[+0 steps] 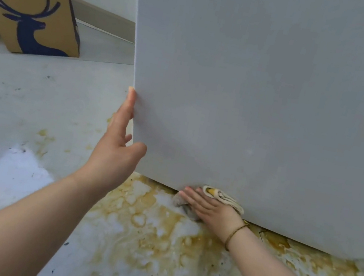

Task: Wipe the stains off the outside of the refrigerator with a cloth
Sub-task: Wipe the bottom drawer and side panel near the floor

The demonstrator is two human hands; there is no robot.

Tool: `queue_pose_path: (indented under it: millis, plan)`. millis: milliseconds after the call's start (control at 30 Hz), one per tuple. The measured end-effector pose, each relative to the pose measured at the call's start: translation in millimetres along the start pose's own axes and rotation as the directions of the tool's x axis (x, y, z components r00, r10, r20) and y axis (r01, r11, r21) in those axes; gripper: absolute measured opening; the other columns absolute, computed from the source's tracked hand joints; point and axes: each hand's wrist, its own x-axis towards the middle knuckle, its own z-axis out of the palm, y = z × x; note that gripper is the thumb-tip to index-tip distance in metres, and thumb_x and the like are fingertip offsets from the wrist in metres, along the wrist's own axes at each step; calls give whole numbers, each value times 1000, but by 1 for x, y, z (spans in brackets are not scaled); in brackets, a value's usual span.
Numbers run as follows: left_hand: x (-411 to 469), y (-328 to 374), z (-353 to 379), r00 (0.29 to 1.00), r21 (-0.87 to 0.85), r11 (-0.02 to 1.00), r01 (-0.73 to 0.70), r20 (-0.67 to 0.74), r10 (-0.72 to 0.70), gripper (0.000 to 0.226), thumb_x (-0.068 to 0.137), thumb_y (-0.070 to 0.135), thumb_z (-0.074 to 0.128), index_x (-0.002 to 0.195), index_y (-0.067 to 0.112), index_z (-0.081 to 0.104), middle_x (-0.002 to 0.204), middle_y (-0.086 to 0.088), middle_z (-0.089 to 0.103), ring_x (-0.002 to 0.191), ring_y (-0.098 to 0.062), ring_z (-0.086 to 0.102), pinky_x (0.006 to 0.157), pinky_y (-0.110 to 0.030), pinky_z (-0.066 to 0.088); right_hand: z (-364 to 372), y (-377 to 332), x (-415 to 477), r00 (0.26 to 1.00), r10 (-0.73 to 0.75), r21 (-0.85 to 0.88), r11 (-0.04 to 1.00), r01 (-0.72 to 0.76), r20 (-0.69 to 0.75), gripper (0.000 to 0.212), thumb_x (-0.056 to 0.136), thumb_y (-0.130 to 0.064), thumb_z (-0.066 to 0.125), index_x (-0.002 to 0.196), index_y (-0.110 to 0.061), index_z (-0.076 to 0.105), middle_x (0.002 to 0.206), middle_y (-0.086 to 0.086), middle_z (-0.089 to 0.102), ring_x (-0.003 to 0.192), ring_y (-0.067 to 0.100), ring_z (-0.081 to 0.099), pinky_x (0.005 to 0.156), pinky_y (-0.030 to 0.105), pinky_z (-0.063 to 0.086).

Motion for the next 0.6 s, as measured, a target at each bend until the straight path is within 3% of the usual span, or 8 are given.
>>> queue_pose_path:
  millis: [67,133,167,233,333,433,533,600]
  plan:
    - [0,-2,0,1000,14,1000,-14,-21,15,88,85,-9,40,141,48,4,149,20,20,132,4,25,112,-31,27,5,7,-20,997,50,-52,997,-53,-58,60,73,-1,24,128,-2,48,139,4,47,137,18,29,116,29,-5]
    - [1,-3,4,998,20,999,-34,-43,34,88,85,-8,43,142,46,2,150,19,20,133,3,24,112,-34,28,15,18,-47,972,41,-81,995,-61,-231,55,88,8,6,143,5,9,155,16,3,143,26,-10,116,34,-12]
    - [0,-2,7,998,22,999,-34,-51,35,88,86,-7,44,142,46,1,150,19,19,132,4,24,112,-34,28,17,23,-61,964,31,-92,994,-57,-265,52,90,7,-4,142,5,-6,153,16,-15,141,26,-18,116,35,-13]
    - [-1,0,12,997,26,999,-34,-71,36,87,87,-5,43,142,46,-1,151,19,17,127,7,25,112,-33,29,14,35,-88,969,43,-118,990,-74,-243,49,93,3,-8,142,4,-11,151,15,-23,141,26,-19,117,34,-10]
    - [-1,-1,13,994,54,998,-43,-99,48,85,87,-3,44,143,44,0,151,18,18,132,3,24,111,-31,27,8,55,-118,976,62,-179,979,-101,-208,47,98,-4,-1,141,0,16,154,16,-8,142,27,-14,118,35,-4]
    - [-1,0,12,989,119,992,-40,-137,56,82,87,0,46,145,38,2,152,13,17,138,-4,19,111,-29,22,-13,64,-140,975,119,-139,979,-147,-190,48,100,-7,7,109,-9,54,134,8,51,143,31,3,117,38,4]
    - [-11,5,20,972,308,950,-61,-197,126,78,87,3,48,147,26,4,155,4,2,142,-10,2,114,-30,8,-50,61,-145,924,307,60,952,-301,-227,47,96,-2,11,93,-17,55,109,7,69,112,32,56,106,38,24]
    - [-23,13,30,947,370,913,-173,-193,257,74,85,11,49,146,23,8,154,3,0,139,-5,-2,111,-26,3,-80,58,-147,817,544,300,825,-479,-191,35,78,3,31,98,-19,49,108,10,69,100,27,56,91,38,43]
